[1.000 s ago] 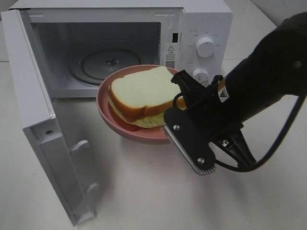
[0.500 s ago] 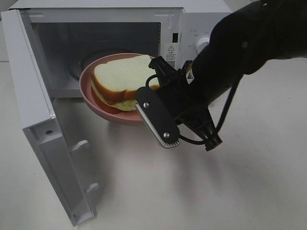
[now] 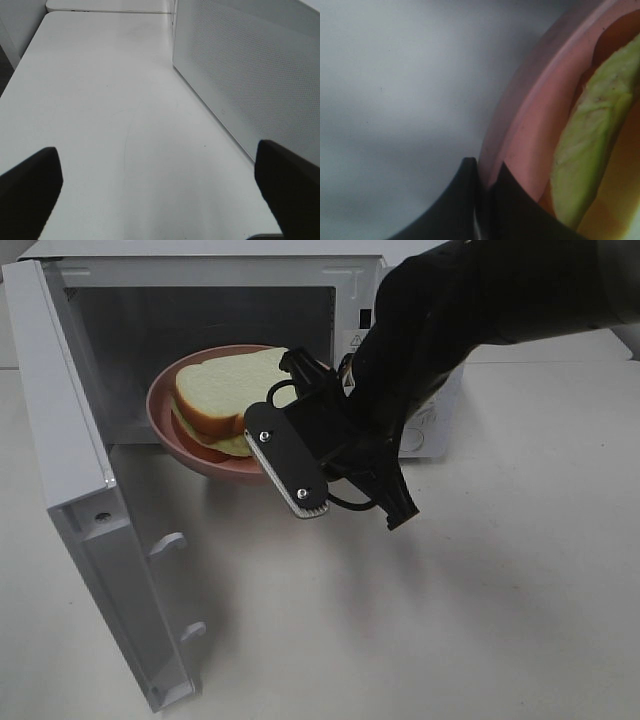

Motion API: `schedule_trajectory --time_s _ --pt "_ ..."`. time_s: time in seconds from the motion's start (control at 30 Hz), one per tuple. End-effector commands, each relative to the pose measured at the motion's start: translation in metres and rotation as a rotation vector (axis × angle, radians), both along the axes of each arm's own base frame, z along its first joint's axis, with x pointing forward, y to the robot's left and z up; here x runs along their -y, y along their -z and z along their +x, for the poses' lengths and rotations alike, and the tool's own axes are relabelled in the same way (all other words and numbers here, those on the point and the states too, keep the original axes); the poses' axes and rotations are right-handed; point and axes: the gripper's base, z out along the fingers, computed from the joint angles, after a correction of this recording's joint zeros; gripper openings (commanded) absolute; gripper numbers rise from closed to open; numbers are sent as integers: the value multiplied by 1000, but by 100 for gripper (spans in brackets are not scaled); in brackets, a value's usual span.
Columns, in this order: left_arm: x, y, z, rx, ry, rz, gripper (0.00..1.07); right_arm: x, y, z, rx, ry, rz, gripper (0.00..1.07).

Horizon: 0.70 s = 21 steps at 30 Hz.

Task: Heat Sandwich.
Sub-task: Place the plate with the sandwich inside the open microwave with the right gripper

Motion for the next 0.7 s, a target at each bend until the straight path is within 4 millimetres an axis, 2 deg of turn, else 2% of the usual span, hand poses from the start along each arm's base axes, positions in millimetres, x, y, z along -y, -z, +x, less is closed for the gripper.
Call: schedule_trajectory --time_s 0.03,0.43,0.57,0.7 --pt "0 0 -3 21 6 -1 100 -9 -7 9 21 10 30 0" --pt "0 0 -3 21 6 -1 100 -31 -10 37 24 104 57 0" --pt "0 0 -3 21 6 -1 100 -38 -7 54 28 183 58 0" --pt "0 0 -3 21 6 -1 100 -42 -6 62 30 190 56 0"
